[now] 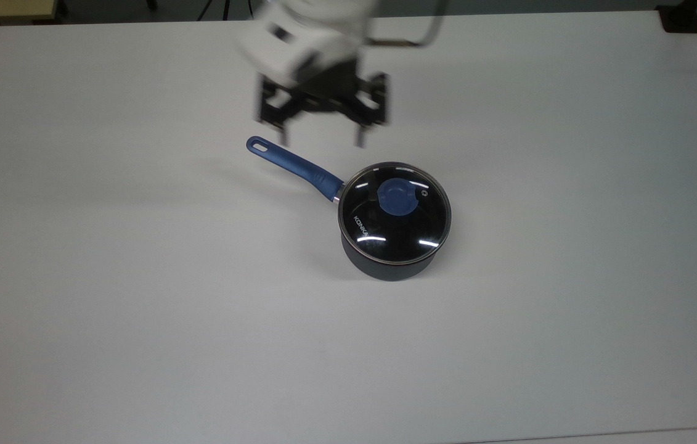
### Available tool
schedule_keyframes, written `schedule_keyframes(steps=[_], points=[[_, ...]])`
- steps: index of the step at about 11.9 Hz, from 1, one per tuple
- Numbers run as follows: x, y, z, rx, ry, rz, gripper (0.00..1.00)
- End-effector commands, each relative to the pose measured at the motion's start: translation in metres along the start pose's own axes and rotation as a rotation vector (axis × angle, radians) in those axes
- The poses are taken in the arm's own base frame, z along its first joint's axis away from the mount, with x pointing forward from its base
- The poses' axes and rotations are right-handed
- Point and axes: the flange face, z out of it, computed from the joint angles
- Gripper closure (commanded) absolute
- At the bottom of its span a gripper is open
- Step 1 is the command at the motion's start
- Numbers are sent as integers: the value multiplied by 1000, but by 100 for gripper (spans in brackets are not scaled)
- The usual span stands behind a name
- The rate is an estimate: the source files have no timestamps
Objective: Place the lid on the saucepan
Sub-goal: 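Open the gripper and raise it away from the lid knob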
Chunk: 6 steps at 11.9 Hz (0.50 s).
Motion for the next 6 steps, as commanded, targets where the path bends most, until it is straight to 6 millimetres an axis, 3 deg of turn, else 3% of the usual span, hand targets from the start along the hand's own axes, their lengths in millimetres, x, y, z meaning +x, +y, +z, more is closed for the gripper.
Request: schedule_keyframes(steps=[1,3,6], points=[[-51,79,-37,32,-33,36,0],[-70,101,-51,35,-85,71,0],[-77,103,-36,37,-128,76,0]])
